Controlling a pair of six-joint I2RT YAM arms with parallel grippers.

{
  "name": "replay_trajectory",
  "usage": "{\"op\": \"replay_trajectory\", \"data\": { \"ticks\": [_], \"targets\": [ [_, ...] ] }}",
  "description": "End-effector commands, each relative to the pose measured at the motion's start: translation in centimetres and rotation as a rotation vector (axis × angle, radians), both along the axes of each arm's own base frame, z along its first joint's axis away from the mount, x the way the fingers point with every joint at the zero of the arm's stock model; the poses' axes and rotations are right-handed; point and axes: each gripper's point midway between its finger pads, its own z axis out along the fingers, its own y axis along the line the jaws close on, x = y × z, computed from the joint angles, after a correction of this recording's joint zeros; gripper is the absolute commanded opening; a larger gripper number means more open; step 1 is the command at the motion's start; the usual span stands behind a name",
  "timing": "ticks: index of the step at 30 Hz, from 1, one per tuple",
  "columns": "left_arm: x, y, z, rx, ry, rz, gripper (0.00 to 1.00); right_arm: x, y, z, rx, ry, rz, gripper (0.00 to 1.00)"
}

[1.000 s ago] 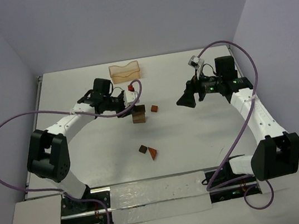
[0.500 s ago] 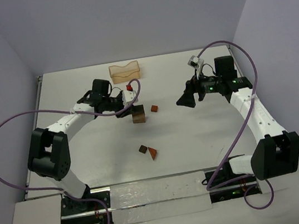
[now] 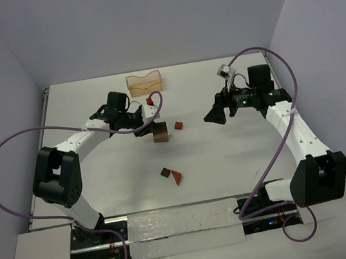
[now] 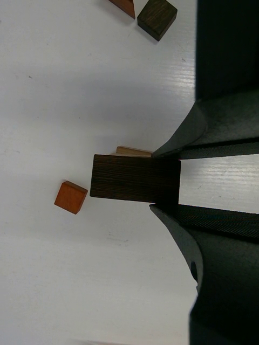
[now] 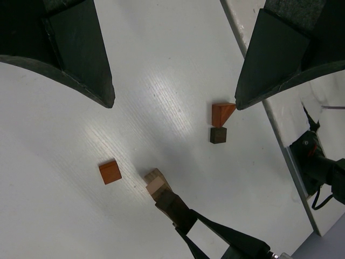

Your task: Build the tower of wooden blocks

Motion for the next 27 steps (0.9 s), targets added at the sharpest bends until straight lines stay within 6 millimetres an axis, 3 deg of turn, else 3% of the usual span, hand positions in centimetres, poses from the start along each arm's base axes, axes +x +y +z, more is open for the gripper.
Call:
{"op": "replay_trajectory", "data": {
  "ticks": [1, 15, 23, 27],
  "targets": [
    [0.37, -0.95, 0.95, -0.057, -0.020, -0.039, 0.22, 0.70, 0.38, 1.61, 0.003, -0.062, 0.018, 1.00],
    [0.53, -0.88, 0.58, -0.047, -0.022, -0.039, 0.29, 0.84, 0.44, 1.64, 0.006, -0.057, 0.021, 1.00],
    [0.58, -0.83, 0.32, -0.040, -0.019, -0.038, 0.38, 0.82, 0.50, 1.58, 0.006, -0.054, 0.024, 1.00],
    [0.62, -0.80, 0.25, -0.037, -0.016, -0.035, 0.50, 0.85, 0.52, 1.52, 0.007, -0.049, 0.024, 1.00]
  ]
}}
